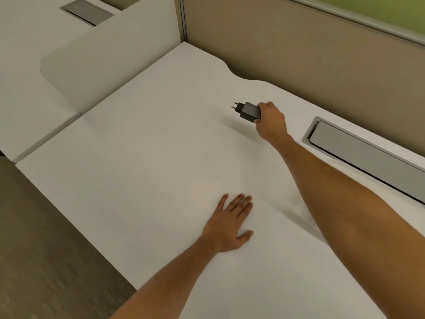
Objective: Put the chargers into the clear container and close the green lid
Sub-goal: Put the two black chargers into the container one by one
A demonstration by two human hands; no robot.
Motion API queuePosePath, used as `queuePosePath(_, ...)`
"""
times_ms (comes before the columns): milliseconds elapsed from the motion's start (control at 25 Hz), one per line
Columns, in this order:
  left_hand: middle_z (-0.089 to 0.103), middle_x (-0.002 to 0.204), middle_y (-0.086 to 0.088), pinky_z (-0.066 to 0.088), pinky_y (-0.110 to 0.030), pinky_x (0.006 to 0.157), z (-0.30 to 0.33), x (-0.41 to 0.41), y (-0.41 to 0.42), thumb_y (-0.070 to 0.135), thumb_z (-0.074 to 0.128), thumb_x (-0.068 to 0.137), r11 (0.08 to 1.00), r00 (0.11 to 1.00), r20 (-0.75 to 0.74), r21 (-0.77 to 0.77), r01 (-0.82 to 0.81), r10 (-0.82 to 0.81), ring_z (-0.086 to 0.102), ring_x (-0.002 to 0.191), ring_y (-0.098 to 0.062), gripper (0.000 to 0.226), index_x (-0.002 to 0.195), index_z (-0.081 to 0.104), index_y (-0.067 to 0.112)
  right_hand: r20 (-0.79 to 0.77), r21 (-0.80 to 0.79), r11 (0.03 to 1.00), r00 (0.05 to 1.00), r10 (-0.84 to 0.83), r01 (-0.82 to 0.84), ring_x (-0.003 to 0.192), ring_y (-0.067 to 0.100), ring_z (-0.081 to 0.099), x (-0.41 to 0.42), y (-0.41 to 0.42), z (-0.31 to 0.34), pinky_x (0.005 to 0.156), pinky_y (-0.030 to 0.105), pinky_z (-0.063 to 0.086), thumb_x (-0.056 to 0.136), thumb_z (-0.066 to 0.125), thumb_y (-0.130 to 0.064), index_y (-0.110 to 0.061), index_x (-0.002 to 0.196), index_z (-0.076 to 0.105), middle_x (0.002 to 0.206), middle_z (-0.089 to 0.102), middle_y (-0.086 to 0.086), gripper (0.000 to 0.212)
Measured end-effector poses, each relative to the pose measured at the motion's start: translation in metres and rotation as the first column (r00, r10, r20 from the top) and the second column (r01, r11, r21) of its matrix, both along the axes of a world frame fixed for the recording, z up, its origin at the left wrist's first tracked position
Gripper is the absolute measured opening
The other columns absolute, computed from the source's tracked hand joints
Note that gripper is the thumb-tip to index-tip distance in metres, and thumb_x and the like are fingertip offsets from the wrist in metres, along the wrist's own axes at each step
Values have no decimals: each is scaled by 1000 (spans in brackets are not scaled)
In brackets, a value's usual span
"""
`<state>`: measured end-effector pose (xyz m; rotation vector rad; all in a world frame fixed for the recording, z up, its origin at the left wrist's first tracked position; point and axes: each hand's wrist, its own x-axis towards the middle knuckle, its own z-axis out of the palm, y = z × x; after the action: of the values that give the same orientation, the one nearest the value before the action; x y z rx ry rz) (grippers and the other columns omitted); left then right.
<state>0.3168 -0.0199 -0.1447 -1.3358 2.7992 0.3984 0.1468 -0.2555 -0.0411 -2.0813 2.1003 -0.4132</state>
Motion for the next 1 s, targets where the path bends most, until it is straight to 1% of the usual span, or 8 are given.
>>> queuePosePath(120,7,162,1,0,-50,119,2,0,2,58,24,93,1000,1000,4,-9,3,-3,-1,148,-15,74,151,13,15,19,-54,998,999,-40,41,96,35,58,-25,28,26,77,36,44,86,60,-9,-6,118,56,113,56,15,32)
queuePosePath(280,9,161,1,1,-49,120,3,0,1,58,23,92,1000,1000,2,-28,3,-3,2,148,-14,73,151,16,16,14,-101,989,994,-109,109,103,35,56,-66,69,54,83,39,45,86,62,-10,-7,123,54,118,56,14,38)
queuePosePath(520,13,161,2,-1,-46,119,7,0,4,58,24,92,999,1000,-29,-47,1,-2,5,148,-13,72,150,21,15,23,-121,949,956,-291,292,109,36,55,-141,142,75,87,39,43,85,64,-10,-8,126,55,124,57,15,43)
queuePosePath(600,12,161,3,-4,-45,119,7,1,4,58,22,92,999,1000,-24,-45,-2,1,4,148,-12,73,151,19,16,0,-95,935,939,-343,342,108,36,55,-161,166,74,86,39,44,85,65,-10,-7,125,55,121,58,16,42)
queuePosePath(720,7,161,5,-6,-44,119,7,2,4,59,19,92,999,1000,-22,-36,-5,5,0,148,-10,73,152,13,18,-38,-47,925,925,-379,377,107,37,55,-181,199,69,87,38,44,85,64,-10,-7,124,56,119,58,15,41)
queuePosePath(840,8,161,5,-6,-43,119,8,1,4,58,19,92,999,1000,-24,-38,-8,7,0,147,-10,73,152,13,18,-57,-15,910,908,-415,415,104,36,57,-191,223,60,85,38,45,85,65,-10,-8,123,57,117,59,15,40)
queuePosePath(1000,8,161,5,-8,-42,118,7,2,5,59,18,91,999,1000,-16,-50,-5,4,-1,147,-10,73,152,13,18,-99,55,907,906,-412,418,100,35,59,-190,241,43,84,39,50,85,65,-9,-7,125,55,115,58,15,41)
